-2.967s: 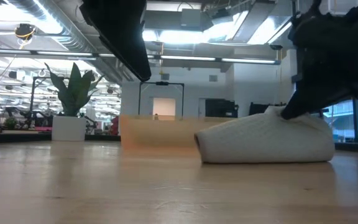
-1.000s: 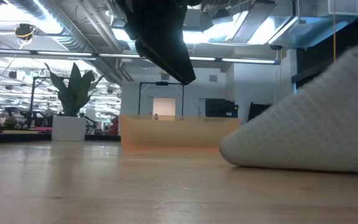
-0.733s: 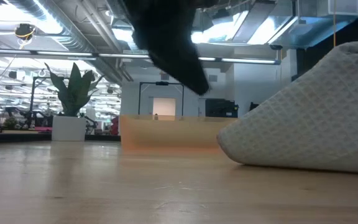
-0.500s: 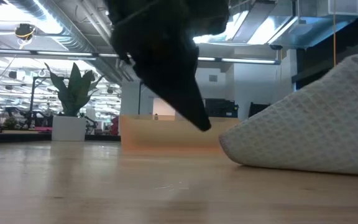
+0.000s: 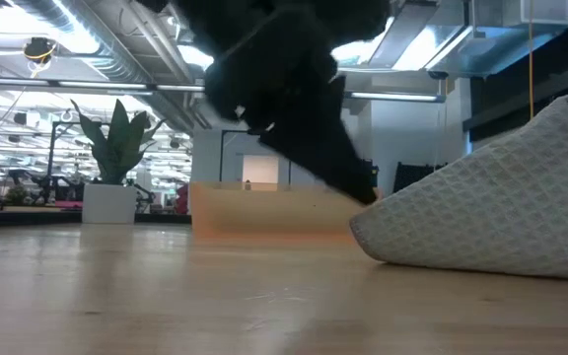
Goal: Roll microfiber towels into tight, uniform cylinder then place into a basket
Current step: Roll the gray microfiber towel
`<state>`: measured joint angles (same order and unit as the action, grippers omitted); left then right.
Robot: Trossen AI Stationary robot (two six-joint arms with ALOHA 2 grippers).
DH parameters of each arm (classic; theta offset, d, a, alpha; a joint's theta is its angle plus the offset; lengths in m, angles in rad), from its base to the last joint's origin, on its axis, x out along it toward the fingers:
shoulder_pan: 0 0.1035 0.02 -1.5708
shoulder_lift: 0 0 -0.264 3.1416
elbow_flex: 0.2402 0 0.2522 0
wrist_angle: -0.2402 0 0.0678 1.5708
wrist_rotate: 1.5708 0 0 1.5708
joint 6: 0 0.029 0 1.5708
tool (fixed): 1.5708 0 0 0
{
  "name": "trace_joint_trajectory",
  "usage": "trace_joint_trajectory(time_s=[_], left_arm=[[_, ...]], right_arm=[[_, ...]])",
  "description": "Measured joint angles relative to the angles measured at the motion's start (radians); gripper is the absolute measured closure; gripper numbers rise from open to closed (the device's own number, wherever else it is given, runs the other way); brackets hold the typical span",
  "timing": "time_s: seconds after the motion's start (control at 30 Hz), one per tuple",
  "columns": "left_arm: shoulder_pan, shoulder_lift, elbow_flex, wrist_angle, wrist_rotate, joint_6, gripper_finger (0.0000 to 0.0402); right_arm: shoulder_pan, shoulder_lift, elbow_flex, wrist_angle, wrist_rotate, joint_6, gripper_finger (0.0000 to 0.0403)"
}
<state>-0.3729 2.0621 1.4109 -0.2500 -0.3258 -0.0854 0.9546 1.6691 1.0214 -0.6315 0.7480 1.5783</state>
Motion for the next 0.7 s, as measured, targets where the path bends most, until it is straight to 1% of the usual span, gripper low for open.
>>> trace_joint_trajectory(time_s=[0.13, 0.2, 0.27, 0.33, 0.57, 0.7], left_arm=[[0.007, 0.024, 0.003, 0.045, 0.025, 0.019, 0.0319], [0.008, 0.031, -0.002, 0.025, 0.022, 0.045, 0.0319], [0.014, 0.041, 0.001, 0.050, 0.018, 0.055, 0.0319], [0.014, 0.041, 0.000, 0.041, -0.002, 0.051, 0.0319], [0.023, 0.042, 0.000, 0.059, -0.004, 0.042, 0.0319], [0.026, 0.064, 0.000, 0.056, 0.037, 0.043, 0.0324]], right_arm=[[0.000, 0.000, 0.000, -0.002, -0.001, 0.000, 0.0385], [0.000, 0.000, 0.000, -0.003, -0.001, 0.000, 0.0385], [0.000, 0.000, 0.000, -0.004, -0.001, 0.000, 0.0385], [0.000, 0.000, 0.000, -0.005, -0.001, 0.000, 0.0385], [0.000, 0.000, 0.000, -0.007, -0.001, 0.000, 0.0385], [0.000, 0.000, 0.000, -0.009, -0.001, 0.000, 0.0385]])
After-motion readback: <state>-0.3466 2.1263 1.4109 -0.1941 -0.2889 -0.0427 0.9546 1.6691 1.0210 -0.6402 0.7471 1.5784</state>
